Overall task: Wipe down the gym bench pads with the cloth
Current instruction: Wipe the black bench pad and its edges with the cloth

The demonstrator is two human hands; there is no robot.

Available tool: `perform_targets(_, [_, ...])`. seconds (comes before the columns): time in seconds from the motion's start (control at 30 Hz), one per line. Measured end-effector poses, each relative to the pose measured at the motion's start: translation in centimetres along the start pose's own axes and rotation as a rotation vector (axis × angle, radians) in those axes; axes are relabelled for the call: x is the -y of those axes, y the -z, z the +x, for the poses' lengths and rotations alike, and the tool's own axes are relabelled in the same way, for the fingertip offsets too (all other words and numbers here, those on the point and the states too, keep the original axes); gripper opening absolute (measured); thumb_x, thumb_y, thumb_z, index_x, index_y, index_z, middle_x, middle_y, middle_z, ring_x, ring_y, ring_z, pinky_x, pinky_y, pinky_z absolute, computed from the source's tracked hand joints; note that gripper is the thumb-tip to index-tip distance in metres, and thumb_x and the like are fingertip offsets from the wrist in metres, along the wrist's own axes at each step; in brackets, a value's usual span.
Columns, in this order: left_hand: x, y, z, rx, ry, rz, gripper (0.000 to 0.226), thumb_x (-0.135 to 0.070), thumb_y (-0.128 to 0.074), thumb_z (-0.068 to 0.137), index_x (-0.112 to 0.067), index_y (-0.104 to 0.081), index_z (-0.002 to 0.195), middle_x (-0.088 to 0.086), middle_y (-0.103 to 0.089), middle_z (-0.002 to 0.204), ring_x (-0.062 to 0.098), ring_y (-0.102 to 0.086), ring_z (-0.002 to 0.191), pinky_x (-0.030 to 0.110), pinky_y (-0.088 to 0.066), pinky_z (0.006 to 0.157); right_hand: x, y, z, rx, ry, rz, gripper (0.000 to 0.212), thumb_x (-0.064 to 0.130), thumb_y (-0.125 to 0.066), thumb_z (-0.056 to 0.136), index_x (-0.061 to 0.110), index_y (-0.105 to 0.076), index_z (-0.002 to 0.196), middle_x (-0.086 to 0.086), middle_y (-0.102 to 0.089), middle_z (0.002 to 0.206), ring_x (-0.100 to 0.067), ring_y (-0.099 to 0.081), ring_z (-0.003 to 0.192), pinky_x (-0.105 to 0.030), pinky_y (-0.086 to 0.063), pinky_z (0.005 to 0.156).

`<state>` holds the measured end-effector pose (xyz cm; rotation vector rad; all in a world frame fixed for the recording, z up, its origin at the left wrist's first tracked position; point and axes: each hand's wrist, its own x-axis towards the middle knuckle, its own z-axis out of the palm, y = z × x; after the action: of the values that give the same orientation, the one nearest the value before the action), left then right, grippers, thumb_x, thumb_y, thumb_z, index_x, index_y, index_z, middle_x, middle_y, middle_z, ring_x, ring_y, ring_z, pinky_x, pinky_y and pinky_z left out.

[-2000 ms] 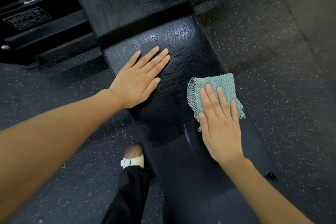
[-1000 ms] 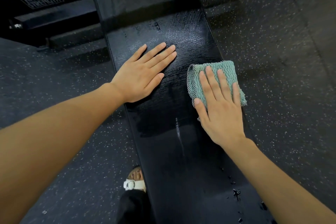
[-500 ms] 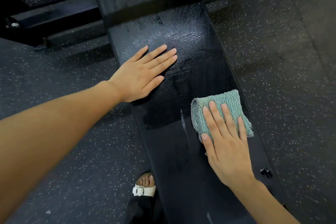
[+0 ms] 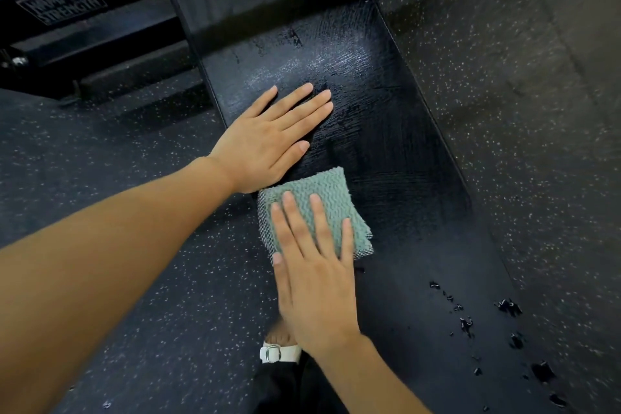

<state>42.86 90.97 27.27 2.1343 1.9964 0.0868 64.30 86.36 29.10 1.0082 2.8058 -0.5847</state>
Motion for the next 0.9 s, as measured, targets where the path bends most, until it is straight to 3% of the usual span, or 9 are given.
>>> perform_targets(0.17, [0.1,0.0,0.0,-0.001,-0.003,-0.007,0.057,-0.036,-0.018,0.104,-0.021,-0.013,0.158,-0.006,-0.009,0.165,0.016,-0.004,0.153,0.048,-0.008,0.123,-4.9,1.1,0.2,0.003,0.064,-0.041,0.055,0.036,-0.029,0.102,0.029,-0.022,0.156,0.013,-0.016,0.163,-0.012,-0.009,0.152,-0.044,-0.013,0.119])
perform_targets(0.43, [0.1,-0.1,0.1,0.001,-0.005,-0.004,0.057,-0.038,-0.016,0.105,-0.021,-0.011,0.158,-0.006,-0.008,0.165,0.016,-0.002,0.153,0.046,-0.004,0.123,-11.5,3.3,0.4,-0.077,-0.135,-0.044,0.053,0.034,-0.020,0.105,0.029,-0.017,0.157,0.012,-0.012,0.164,-0.014,-0.004,0.152,-0.046,-0.006,0.122])
perform_targets(0.67, [0.1,-0.1,0.1,-0.012,-0.004,0.002,0.057,-0.037,-0.016,0.104,-0.021,-0.014,0.158,-0.005,-0.010,0.165,0.017,-0.004,0.153,0.045,-0.003,0.123,-6.2,1.6,0.8,-0.166,-0.314,0.063,0.054,0.038,-0.014,0.105,0.028,-0.013,0.158,0.012,-0.007,0.165,-0.016,0.001,0.153,-0.043,0.004,0.121])
perform_targets(0.9, [0.1,-0.1,0.1,-0.010,-0.010,0.005,0.057,-0.037,-0.017,0.104,-0.020,-0.014,0.158,-0.005,-0.010,0.165,0.017,-0.005,0.153,0.046,-0.005,0.123,1.0,-0.7,-0.3,-0.051,-0.106,0.027,0.055,0.035,-0.023,0.103,0.026,-0.018,0.158,0.009,-0.012,0.165,-0.021,-0.008,0.152,-0.050,-0.008,0.119])
